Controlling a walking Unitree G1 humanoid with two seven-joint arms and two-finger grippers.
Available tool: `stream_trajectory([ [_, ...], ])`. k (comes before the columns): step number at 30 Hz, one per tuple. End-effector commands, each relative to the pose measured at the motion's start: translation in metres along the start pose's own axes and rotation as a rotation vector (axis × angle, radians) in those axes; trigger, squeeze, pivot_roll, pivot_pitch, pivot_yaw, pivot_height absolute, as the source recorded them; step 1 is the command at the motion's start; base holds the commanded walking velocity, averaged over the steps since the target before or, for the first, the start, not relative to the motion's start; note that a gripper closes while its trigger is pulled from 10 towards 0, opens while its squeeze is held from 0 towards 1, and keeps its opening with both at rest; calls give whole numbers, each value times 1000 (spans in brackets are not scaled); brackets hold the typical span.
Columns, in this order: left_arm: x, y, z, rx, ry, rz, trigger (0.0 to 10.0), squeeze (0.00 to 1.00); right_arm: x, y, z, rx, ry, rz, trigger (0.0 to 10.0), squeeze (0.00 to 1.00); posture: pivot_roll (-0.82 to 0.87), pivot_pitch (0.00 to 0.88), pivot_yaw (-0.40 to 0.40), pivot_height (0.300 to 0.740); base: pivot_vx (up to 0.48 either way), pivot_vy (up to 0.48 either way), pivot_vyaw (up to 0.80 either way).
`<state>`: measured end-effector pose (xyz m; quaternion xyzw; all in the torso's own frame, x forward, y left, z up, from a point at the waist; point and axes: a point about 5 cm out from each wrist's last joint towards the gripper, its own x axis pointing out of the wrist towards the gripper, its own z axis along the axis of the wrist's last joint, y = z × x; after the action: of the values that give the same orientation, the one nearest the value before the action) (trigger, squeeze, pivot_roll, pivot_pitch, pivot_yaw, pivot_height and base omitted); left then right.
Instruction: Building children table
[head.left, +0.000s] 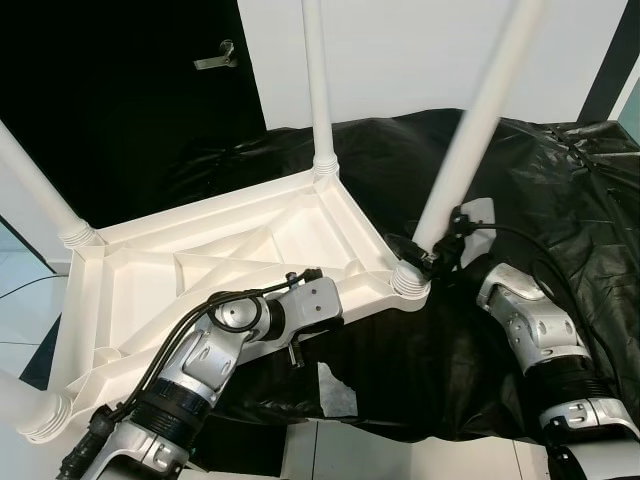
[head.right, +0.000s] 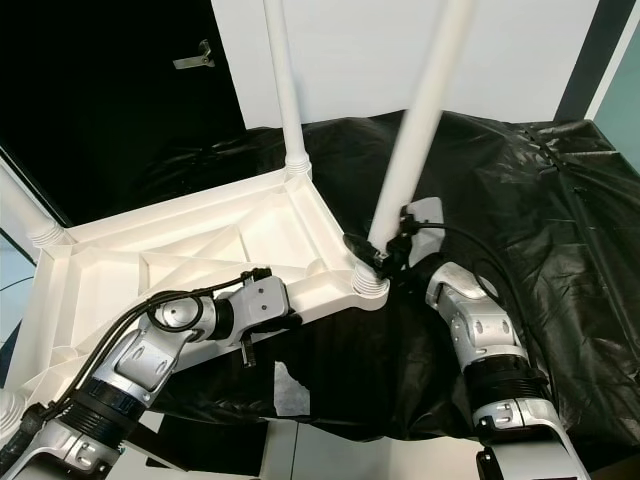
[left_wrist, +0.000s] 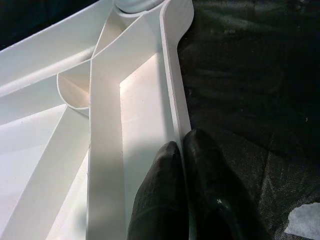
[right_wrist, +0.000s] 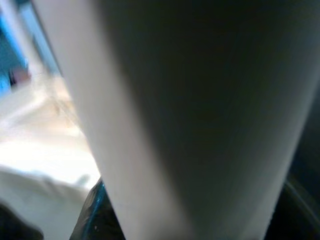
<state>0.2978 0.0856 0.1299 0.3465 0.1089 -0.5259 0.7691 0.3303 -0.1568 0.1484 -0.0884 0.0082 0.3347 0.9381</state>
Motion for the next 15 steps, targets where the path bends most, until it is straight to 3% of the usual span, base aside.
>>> stream_trajectory([
  [1,-15,25,-10,2,71,217,10000,0,-14,9,-45,27,211,24,10000,0,1,0,103,740,0,0,0],
  [10,-16,25,-11,0,74,219,10000,0,-17,15,-53,-16,244,76,10000,0,2,0,99,740,0,0,0],
  [15,-17,24,-12,-3,77,217,10000,0,-21,29,-55,-105,247,169,10000,0,2,0,99,740,0,0,0],
])
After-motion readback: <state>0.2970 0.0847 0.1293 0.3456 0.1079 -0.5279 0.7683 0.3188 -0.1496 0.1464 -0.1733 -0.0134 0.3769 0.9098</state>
